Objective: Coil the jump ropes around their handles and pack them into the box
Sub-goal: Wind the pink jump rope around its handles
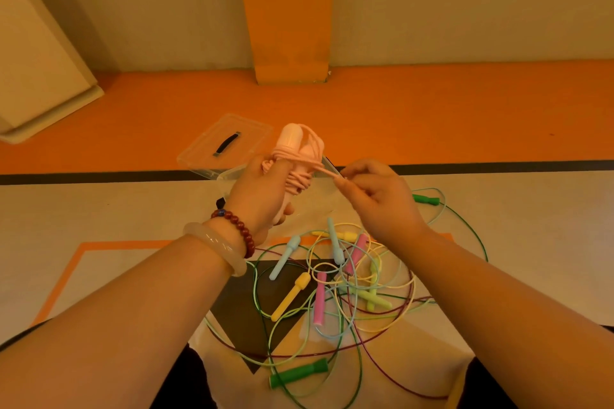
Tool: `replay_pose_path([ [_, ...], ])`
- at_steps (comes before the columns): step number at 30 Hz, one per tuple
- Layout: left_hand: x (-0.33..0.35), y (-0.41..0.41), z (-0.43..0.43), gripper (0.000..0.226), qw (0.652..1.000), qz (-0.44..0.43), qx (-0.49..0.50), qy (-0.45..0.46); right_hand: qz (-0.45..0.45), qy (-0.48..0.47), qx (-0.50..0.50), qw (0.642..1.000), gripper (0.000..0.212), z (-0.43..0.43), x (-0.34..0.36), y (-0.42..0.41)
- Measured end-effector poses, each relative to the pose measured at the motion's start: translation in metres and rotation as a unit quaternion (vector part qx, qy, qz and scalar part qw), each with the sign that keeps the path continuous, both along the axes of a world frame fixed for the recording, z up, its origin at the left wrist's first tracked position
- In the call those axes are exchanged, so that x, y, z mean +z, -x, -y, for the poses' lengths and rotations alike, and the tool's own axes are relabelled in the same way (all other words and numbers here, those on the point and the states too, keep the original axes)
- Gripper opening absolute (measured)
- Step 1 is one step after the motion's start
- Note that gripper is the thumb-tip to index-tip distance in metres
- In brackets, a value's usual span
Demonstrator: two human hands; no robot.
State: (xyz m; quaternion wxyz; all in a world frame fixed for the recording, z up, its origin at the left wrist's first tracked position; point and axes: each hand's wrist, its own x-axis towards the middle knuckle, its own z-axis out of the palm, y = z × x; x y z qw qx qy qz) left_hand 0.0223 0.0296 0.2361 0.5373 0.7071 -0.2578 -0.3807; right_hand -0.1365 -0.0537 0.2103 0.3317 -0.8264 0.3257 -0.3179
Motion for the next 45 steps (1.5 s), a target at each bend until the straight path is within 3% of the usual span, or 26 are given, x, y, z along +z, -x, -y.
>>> replay_pose_path([
  [3, 0.005, 0.006, -0.001, 0.019, 0.997, -0.067, -0.03, -0.01, 0.054, -0.192, -0.028, 0.979, 0.034, 0.003, 0.005, 0.001],
  [5, 0.01, 0.008, -0.001, 0.021, 0.992, -0.115, -0.048, -0.002, 0.169, -0.343, 0.011, 0.924, 0.035, -0.005, 0.013, -0.003],
  [8, 0.018, 0.009, -0.002, 0.038, 0.98, -0.179, -0.077, 0.027, 0.287, -0.475, 0.039, 0.831, 0.023, -0.017, 0.027, -0.01],
  [10, 0.02, 0.009, -0.003, 0.051, 0.98, -0.179, -0.082, 0.037, 0.329, -0.528, 0.035, 0.782, 0.026, -0.018, 0.033, -0.012],
  [12, 0.018, 0.008, -0.003, 0.046, 0.982, -0.17, -0.074, 0.035, 0.347, -0.56, 0.038, 0.752, 0.043, -0.019, 0.037, -0.012],
  [16, 0.016, 0.005, -0.003, 0.039, 0.976, -0.2, -0.072, 0.04, 0.34, -0.593, 0.061, 0.727, 0.063, -0.022, 0.04, -0.008],
  [20, 0.015, 0.004, -0.003, 0.038, 0.979, -0.173, -0.08, 0.07, 0.368, -0.631, 0.096, 0.676, 0.043, -0.017, 0.034, -0.006],
  [22, 0.015, 0.002, -0.003, 0.038, 0.986, -0.134, -0.068, 0.075, 0.356, -0.619, 0.092, 0.694, 0.041, -0.015, 0.03, -0.007],
  [25, 0.012, 0.0, -0.003, 0.04, 0.994, -0.08, -0.041, 0.063, 0.322, -0.562, 0.051, 0.76, 0.04, -0.013, 0.032, -0.011],
  [28, 0.009, -0.002, -0.002, 0.042, 0.998, -0.042, -0.013, 0.052, 0.271, -0.48, -0.031, 0.834, 0.01, -0.006, 0.028, -0.011],
  [29, 0.009, -0.002, -0.003, 0.04, 0.998, -0.029, -0.004, 0.048, 0.233, -0.43, -0.052, 0.871, 0.003, -0.006, 0.027, -0.01],
  [32, 0.009, -0.003, -0.004, 0.034, 0.999, 0.006, 0.01, 0.037, 0.108, -0.214, -0.063, 0.969, 0.026, -0.008, 0.031, -0.01],
  [34, 0.009, 0.001, -0.003, 0.033, 0.999, 0.021, 0.003, 0.035, 0.061, -0.144, -0.023, 0.987, 0.029, -0.014, 0.037, -0.014],
  [37, 0.007, 0.009, -0.002, 0.028, 0.999, 0.031, -0.015, 0.035, 0.017, -0.163, 0.025, 0.986, 0.019, -0.021, 0.037, -0.021],
  [42, 0.004, 0.011, -0.004, 0.022, 0.999, 0.038, -0.024, 0.028, -0.053, -0.093, 0.01, 0.994, 0.008, -0.018, 0.03, -0.023],
  [45, 0.003, 0.011, -0.004, 0.024, 0.998, 0.047, -0.036, 0.031, -0.064, -0.073, -0.006, 0.995, 0.016, -0.016, 0.031, -0.021],
])
